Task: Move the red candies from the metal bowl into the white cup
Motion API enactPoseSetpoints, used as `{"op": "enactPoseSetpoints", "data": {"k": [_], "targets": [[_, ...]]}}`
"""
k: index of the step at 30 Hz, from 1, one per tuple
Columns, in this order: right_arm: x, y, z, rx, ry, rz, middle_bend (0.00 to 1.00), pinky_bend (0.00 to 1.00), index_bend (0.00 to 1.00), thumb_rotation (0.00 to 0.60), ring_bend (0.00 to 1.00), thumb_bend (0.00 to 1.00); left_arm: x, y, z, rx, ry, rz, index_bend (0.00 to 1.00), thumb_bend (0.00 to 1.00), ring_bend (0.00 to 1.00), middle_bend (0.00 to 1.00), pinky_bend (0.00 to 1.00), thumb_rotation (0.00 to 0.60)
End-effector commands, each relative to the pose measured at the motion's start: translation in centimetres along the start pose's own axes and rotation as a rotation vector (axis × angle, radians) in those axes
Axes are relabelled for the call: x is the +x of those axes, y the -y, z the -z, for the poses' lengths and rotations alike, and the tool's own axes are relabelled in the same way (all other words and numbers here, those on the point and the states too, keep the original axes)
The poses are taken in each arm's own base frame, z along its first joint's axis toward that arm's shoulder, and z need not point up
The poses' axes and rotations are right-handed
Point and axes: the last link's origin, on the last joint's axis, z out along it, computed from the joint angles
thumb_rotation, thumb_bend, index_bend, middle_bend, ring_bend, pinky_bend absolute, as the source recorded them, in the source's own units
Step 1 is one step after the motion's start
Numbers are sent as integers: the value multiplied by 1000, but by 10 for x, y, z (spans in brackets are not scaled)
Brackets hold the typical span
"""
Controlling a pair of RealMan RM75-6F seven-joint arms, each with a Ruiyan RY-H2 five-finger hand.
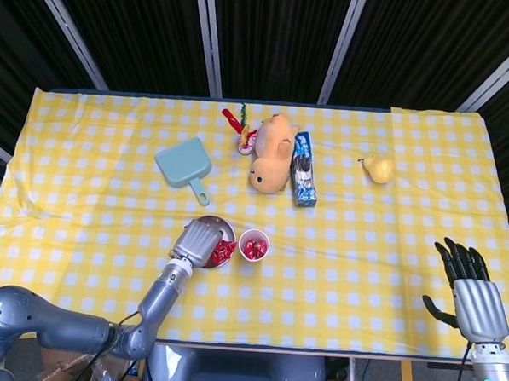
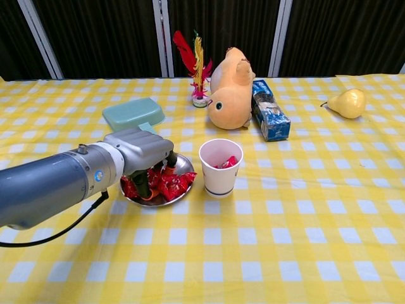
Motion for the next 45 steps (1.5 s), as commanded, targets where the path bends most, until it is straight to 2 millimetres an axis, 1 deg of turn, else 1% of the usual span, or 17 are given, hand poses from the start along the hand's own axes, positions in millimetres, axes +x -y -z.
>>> {"op": "enactPoseSetpoints", "data": {"k": [1, 6, 14, 20, 23, 26, 32, 36, 40, 45], "targets": [[0, 0, 0, 0, 0, -1, 0, 2, 0, 600, 0, 341, -2, 1, 0, 5, -7, 0, 493, 431, 885, 590, 947, 600], [0, 0, 0, -1, 1, -1, 0, 2, 0, 600, 0, 342, -2, 4, 0, 15, -23, 8, 503, 432, 886, 606, 948, 600], [0, 0, 0, -1, 1, -2, 0, 2, 0, 600, 0, 341, 13, 19, 2, 36, -56, 23, 519, 432, 886, 621, 948, 600], [0, 1, 0, -2, 0, -3, 0, 2, 0, 600, 0, 341, 31, 27, 6, 40, -85, 26, 520, 432, 886, 623, 948, 600], [-1, 1, 0, -1, 0, -2, 0, 2, 0, 600, 0, 341, 41, 29, 9, 37, -91, 17, 521, 432, 886, 624, 948, 600], [0, 1, 0, -2, -1, -2, 0, 2, 0, 600, 0, 341, 55, 29, 13, 31, -95, 5, 521, 432, 886, 624, 948, 600], [0, 1, 0, -2, 0, -5, 0, 2, 0, 600, 0, 341, 83, 18, 14, 8, -112, -30, 522, 432, 886, 625, 948, 600], [0, 0, 0, -5, 1, -11, 0, 2, 0, 600, 0, 341, 101, 2, 11, -16, -124, -39, 523, 432, 886, 628, 948, 600], [0, 0, 0, -8, 3, -19, 0, 2, 0, 600, 0, 341, 112, -15, 5, -37, -129, -37, 522, 432, 886, 627, 948, 600], [1, 0, -1, -12, 8, -30, 0, 2, 0, 600, 0, 341, 116, -40, -3, -68, -127, -40, 521, 432, 886, 623, 948, 600]]}}
